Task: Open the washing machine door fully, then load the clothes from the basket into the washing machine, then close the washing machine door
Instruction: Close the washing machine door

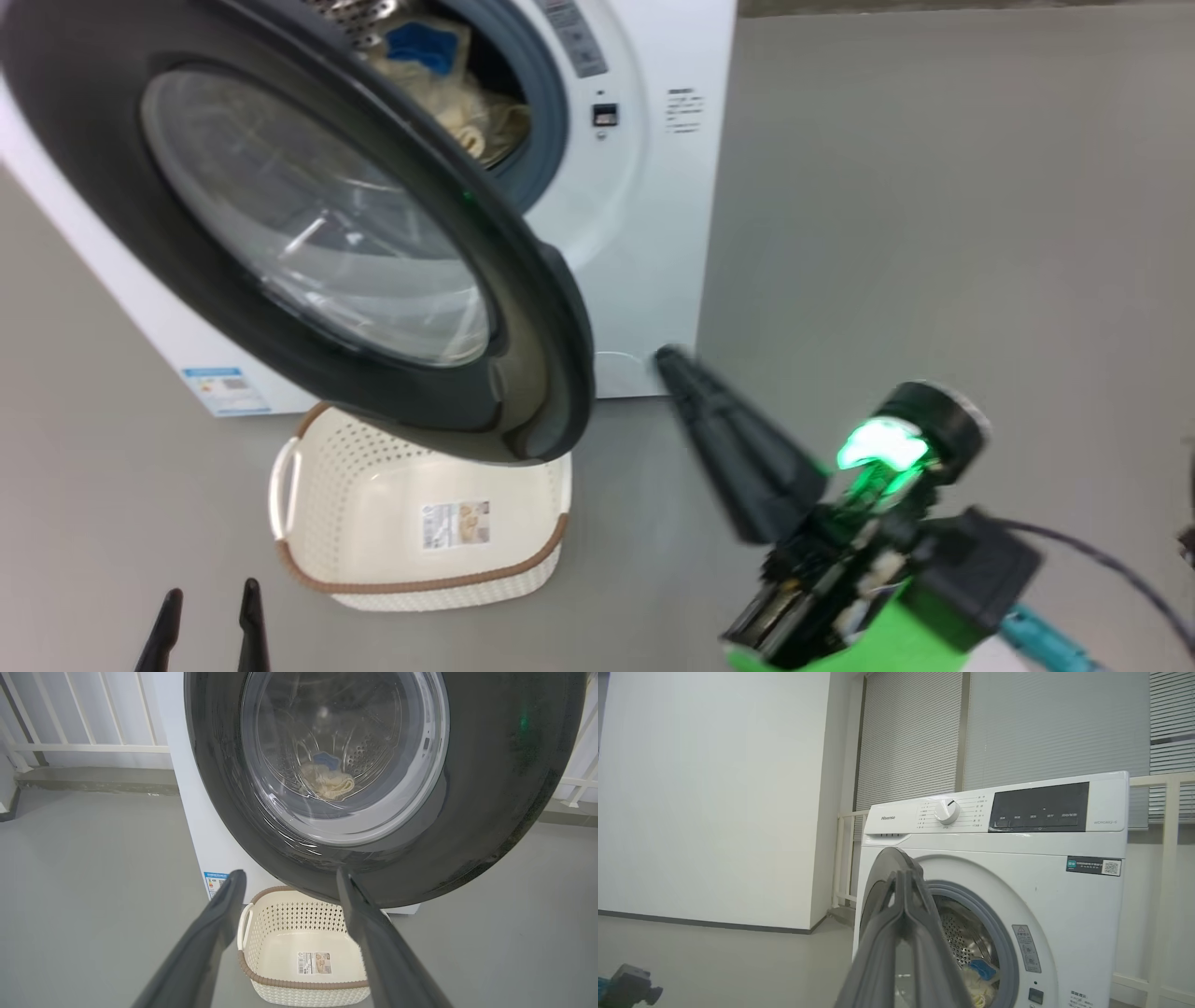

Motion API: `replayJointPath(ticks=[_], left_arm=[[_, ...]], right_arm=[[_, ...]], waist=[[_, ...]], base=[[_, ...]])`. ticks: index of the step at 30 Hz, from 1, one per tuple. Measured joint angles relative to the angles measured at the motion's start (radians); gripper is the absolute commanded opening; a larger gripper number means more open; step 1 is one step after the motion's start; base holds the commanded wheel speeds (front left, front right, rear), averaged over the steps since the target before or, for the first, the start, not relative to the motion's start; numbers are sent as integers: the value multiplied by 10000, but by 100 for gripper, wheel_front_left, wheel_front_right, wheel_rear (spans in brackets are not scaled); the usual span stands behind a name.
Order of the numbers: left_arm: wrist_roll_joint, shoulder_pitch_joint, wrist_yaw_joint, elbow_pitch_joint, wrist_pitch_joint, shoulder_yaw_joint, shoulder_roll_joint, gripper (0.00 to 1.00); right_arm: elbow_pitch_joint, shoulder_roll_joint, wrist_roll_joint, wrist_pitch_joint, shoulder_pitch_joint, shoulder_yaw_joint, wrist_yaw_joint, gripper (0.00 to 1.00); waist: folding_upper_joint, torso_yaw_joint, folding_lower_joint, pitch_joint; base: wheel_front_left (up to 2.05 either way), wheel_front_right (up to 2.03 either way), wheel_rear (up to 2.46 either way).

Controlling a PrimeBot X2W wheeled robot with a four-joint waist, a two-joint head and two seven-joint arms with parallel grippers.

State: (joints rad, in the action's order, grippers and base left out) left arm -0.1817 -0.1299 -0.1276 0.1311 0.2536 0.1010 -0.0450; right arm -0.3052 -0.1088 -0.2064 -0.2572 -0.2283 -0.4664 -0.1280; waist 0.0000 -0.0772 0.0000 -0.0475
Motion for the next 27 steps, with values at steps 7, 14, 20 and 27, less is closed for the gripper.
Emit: replayJointPath(ticks=[7,14,20,27], left_arm=[[-102,212,0,21,0,-288,13,100],[-328,326,0,17,0,-602,35,100],[-522,784,0,-40,0,-989,48,100],[-731,1470,0,-23,0,-1526,73,100]], right_arm=[[857,-585,-545,0,-494,-1582,-12,0],[2265,-823,-826,0,-914,-2180,-12,0],[3565,-738,-815,2,-1329,-1992,-12,0],[4957,-414,-456,2,-1824,-1106,-12,0]], waist=[[0,-697,1,-149],[0,-1430,0,-405],[0,-1881,0,-894],[0,-2341,1,-1611]], base=[[0,0,0],[0,0,0],[0,0,0],[0,0,0]])
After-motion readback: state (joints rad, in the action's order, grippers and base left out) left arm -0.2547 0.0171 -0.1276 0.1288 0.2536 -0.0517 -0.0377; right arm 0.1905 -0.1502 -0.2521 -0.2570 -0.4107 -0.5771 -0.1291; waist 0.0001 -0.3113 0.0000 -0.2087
